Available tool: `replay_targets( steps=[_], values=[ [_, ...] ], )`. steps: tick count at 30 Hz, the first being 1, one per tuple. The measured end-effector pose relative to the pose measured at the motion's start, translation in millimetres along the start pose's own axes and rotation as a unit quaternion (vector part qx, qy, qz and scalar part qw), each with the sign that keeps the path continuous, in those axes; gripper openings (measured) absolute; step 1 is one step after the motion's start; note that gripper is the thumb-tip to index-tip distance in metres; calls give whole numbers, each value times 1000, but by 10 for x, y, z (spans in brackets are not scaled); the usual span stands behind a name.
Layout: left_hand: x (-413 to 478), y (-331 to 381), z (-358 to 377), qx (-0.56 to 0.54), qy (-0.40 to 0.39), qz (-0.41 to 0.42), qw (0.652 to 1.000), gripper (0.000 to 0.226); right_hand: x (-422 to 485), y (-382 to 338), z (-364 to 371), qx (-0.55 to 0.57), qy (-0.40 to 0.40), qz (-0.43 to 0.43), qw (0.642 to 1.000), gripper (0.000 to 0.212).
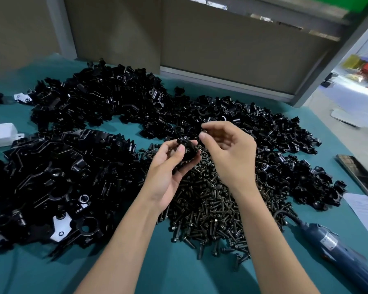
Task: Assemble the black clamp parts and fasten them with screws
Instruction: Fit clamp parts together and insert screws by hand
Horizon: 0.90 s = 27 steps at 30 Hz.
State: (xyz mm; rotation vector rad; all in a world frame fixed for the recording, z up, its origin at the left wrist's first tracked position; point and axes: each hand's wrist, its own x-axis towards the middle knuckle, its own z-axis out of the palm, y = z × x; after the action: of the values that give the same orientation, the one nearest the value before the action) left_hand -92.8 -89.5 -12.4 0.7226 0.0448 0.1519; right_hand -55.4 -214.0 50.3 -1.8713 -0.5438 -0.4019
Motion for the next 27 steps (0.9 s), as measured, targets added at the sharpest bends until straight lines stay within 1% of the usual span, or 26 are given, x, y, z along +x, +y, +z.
replay_targets(
  steps=[2,6,11,15,17,19,22,24,26,27],
  values=[
    [0,-9,10,6,-8,-1,1000,31,25,31,77,15,-4,-3,1000,16],
    [-4,-28,11,11,-12,1,1000,29,-12,103,190,5,-16,-13,1000,17],
    [-14,-31,10,13,-3,5,1000,31,-72,196,249,59,-5,25,998,16],
    [-21,-25,-4,28,1,10,1000,31,-105,205,276,72,2,16,997,15],
    [-21,-11,-6,27,2,5,1000,29,-107,184,250,72,-9,36,997,15],
    [-18,-9,13,17,1,-3,1000,30,-125,145,196,60,-41,49,996,19],
    [-15,-15,48,-21,5,-8,1000,34,-201,84,-24,-16,-73,1,997,39],
    [-16,-24,45,-57,10,-10,998,37,-270,94,-367,-81,-55,-9,995,48],
    [-17,-23,33,-95,14,-15,995,37,-368,188,-873,-180,-30,6,983,44],
    [-14,-21,28,-106,13,-16,994,35,-447,269,-1155,-252,-33,22,967,39]
  ],
)
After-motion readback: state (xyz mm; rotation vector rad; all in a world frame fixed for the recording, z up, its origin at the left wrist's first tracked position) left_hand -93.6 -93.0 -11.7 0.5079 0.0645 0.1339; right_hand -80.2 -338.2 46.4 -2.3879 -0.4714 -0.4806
